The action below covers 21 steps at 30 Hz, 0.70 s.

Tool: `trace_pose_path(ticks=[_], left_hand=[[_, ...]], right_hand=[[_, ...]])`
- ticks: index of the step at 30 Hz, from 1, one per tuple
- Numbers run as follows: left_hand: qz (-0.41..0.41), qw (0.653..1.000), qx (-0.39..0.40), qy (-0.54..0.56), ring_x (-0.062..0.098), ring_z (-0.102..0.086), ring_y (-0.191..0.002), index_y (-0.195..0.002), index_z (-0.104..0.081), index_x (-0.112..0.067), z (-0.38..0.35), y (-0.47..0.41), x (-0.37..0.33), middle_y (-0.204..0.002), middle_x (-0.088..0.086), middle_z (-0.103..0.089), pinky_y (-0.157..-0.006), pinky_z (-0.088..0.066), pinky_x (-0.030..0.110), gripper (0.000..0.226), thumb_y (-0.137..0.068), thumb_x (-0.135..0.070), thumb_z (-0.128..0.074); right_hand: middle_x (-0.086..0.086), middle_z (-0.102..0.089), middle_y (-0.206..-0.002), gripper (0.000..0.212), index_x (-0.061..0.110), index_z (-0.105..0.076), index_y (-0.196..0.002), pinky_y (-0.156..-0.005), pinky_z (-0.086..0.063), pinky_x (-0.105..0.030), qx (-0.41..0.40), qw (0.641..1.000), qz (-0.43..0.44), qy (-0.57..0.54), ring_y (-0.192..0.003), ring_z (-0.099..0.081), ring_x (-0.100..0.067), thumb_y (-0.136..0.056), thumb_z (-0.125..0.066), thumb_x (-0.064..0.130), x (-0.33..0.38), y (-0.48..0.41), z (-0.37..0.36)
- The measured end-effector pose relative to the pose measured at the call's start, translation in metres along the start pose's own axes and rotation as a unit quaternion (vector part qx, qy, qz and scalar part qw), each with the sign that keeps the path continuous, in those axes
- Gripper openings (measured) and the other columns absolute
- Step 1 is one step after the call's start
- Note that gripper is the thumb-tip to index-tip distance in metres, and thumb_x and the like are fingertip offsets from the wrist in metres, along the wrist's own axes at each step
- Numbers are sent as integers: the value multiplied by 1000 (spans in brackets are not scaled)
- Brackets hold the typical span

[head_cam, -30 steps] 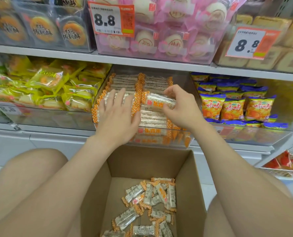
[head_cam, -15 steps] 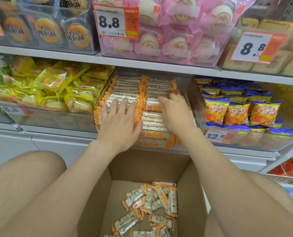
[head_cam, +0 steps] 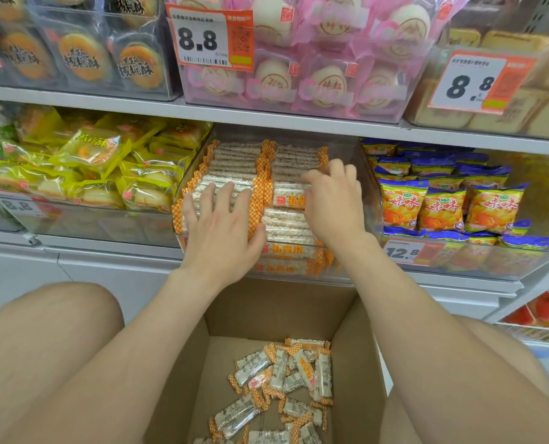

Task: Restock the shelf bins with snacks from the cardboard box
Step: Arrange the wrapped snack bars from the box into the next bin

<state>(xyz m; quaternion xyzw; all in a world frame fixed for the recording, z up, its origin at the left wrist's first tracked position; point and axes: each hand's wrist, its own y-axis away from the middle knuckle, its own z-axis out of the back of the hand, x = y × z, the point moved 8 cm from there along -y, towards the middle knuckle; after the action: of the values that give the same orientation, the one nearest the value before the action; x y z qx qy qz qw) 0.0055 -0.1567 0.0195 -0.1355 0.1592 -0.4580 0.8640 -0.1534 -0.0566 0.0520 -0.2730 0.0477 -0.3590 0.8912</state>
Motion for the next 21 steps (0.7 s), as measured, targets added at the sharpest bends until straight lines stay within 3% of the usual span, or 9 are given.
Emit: trace_pose_path(ticks=[5, 8, 11, 13, 15, 17, 18, 20, 21], left_hand=[[-15, 999, -28, 15, 35, -35, -147, -144, -51, -22, 8, 2, 2, -153, 8, -47, -124, -14, 66, 58, -98, -58, -52], [-18, 999, -40, 25, 33, -36, -147, -146, -50, -22, 13, 6, 0, -150, 7, -48, -124, -14, 65, 62, -96, -57, -57], [-53, 993, -97, 41, 32, -43, -141, -141, -55, -19, 28, 12, -8, -143, 6, -52, -122, -25, 59, 56, -92, -43, -67], [-107, 975, -176, 81, 31, -54, -123, -123, -66, -16, 47, 23, -18, -124, 5, -60, -106, -41, 49, 35, -90, -26, -71], [-143, 956, -225, 122, 26, -57, -100, -102, -69, -16, 61, 39, -26, -100, -1, -63, -85, -44, 42, 15, -88, -15, -70], [-156, 957, -171, 175, 19, -56, -83, -91, -65, -22, 53, 52, -32, -83, -9, -58, -72, -43, 38, 9, -86, -15, -69], [-156, 963, -97, 195, 15, -55, -77, -90, -62, -26, 39, 56, -36, -78, -13, -56, -67, -45, 37, 9, -86, -19, -68], [-162, 962, 128, 178, 10, -58, -74, -90, -59, -33, -11, 70, -41, -77, -14, -59, -66, -52, 36, 6, -89, -29, -64], [-176, 945, 238, 141, 10, -60, -77, -93, -60, -34, -39, 81, -42, -80, -14, -62, -69, -56, 37, 5, -90, -33, -64]], right_hand=[[-9, -60, -119, 40, 15, -70, -125, -88, -45, -42, 40, 997, 63, 17, -112, -50, -31, -91, -61, -5, 7, 4, -4], [-10, -54, -123, 37, 14, -65, -122, -93, -41, -43, 66, 993, 84, 57, -114, -46, -32, -88, -59, 1, 14, 12, -2], [-10, -52, -126, 41, 15, -62, -126, -95, -40, -44, 46, 996, 62, 48, -116, -46, -33, -86, -61, 8, 13, 20, 8], [-9, -54, -123, 41, 15, -62, -128, -91, -43, -44, 9, 998, 62, 7, -112, -49, -32, -87, -61, 11, 17, 28, 24], [-5, -59, -112, 33, 17, -66, -121, -86, -48, -44, -11, 994, 80, -75, -103, -55, -29, -89, -59, 13, 24, 41, 41], [3, -64, -94, 26, 21, -70, -110, -79, -52, -42, 35, 982, 89, -164, -91, -62, -22, -89, -56, 16, 29, 61, 50], [8, -64, -83, 23, 23, -71, -105, -76, -54, -41, 80, 974, 89, -192, -83, -63, -19, -88, -55, 18, 30, 73, 49], [10, -63, -73, 21, 27, -72, -98, -74, -55, -40, 207, 955, 103, -184, -77, -61, -18, -88, -54, 23, 34, 103, 36], [9, -64, -76, 21, 28, -71, -99, -75, -56, -41, 277, 942, 120, -148, -80, -61, -19, -89, -53, 26, 34, 119, 24]])
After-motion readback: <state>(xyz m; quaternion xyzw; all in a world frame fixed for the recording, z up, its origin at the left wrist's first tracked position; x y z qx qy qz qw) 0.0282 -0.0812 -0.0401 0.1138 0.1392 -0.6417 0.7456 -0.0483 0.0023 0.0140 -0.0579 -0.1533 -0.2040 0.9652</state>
